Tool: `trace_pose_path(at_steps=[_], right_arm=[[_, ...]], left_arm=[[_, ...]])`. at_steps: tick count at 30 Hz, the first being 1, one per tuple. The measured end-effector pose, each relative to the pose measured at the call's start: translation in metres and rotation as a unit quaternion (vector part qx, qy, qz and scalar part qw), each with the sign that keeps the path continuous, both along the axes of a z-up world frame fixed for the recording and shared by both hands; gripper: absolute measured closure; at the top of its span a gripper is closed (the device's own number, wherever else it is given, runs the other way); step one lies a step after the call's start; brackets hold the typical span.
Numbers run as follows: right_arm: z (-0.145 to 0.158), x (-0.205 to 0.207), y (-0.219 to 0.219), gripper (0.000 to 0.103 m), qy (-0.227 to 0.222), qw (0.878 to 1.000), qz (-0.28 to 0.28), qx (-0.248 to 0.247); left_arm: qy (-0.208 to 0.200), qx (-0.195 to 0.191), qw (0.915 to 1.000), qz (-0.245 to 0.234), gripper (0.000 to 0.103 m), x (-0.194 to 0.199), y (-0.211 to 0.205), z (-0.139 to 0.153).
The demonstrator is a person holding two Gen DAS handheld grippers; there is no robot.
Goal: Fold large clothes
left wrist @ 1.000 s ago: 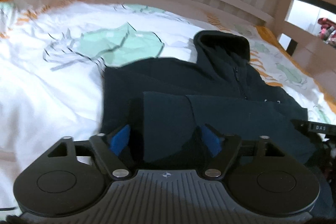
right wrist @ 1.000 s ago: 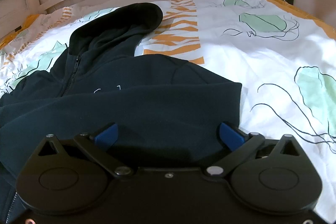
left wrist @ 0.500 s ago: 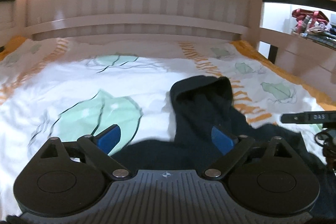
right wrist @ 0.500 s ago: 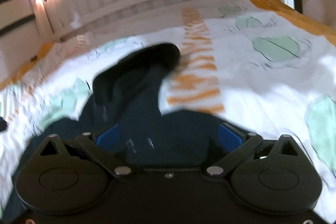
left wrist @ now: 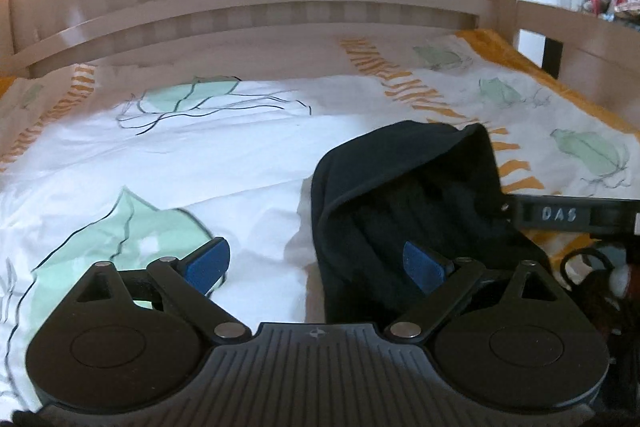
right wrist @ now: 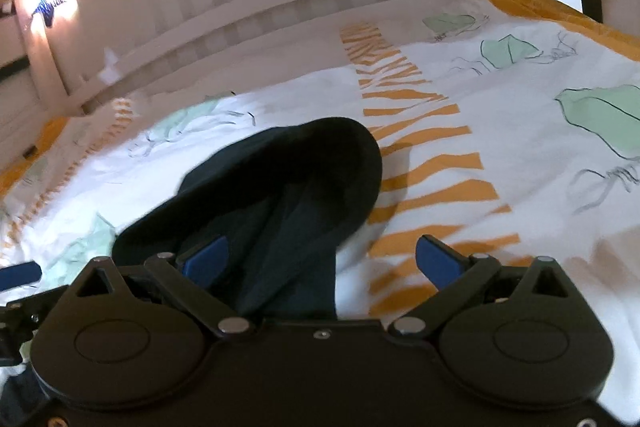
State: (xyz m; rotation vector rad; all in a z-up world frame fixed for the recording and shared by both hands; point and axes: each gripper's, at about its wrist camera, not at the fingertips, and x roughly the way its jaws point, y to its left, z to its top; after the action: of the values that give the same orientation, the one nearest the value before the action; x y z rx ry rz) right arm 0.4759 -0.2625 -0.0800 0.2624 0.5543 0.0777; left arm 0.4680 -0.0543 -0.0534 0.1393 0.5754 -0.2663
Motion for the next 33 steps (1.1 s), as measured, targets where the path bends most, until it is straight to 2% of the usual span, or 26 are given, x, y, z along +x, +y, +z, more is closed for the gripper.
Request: trace_pose_path(at_steps=[5,7,9,12,15,19,21,24,28,30,31,33], right_arm=[[-0.020,0.019,0.006,0.002,0.050,0.998,0.006,-0.022],[-0.021,0.017,0.007,0.002,0.050,0.998,0.008,-0.026],[-0.020,0.016,0.008,0.001,0.054,0.998,0.014,-0.030],[-0.019,0.018,0.008,0.001,0.059,0.998,0.017,-0.031],[-0.016,0.018,0.008,0.002,0.061,0.997,0.020,-0.032],[-0.012,0.021,0.005,0.003,0.064,0.997,0.014,-0.032],[-0.010,0.022,0.003,0.003,0.066,0.997,0.007,-0.034],[-0.005,0.021,0.004,0.003,0.061,0.997,0.002,-0.049],[0.008,0.015,0.004,0.006,0.018,0.991,-0.023,-0.131],[0.014,0.010,-0.005,0.007,-0.004,0.987,-0.047,-0.155],[0.016,0.007,-0.012,0.008,-0.006,0.986,-0.061,-0.154],[0.017,0.002,-0.028,0.008,-0.004,0.992,-0.053,-0.118]], left_arm=[[0.007,0.044,0.9989,-0.014,0.009,0.028,-0.022,-0.018],[0.007,0.066,0.9976,-0.017,0.009,0.038,-0.030,-0.025],[0.007,0.075,0.9972,-0.006,0.009,0.048,-0.030,-0.027],[-0.001,0.066,0.9970,0.040,0.009,0.058,-0.016,-0.021],[-0.006,0.047,0.9946,0.092,0.006,0.063,0.015,-0.014],[0.026,0.006,0.9916,0.127,0.000,0.067,0.055,-0.014],[0.046,-0.016,0.9907,0.127,0.000,0.065,0.066,-0.021],[0.061,-0.027,0.9892,0.130,0.000,0.064,0.070,-0.030],[0.073,-0.050,0.9878,0.128,0.000,0.072,0.076,-0.036],[0.080,-0.065,0.9867,0.126,0.000,0.076,0.084,-0.038],[0.084,-0.075,0.9858,0.124,0.000,0.077,0.087,-0.040],[0.091,-0.102,0.9825,0.127,0.000,0.077,0.093,-0.043]])
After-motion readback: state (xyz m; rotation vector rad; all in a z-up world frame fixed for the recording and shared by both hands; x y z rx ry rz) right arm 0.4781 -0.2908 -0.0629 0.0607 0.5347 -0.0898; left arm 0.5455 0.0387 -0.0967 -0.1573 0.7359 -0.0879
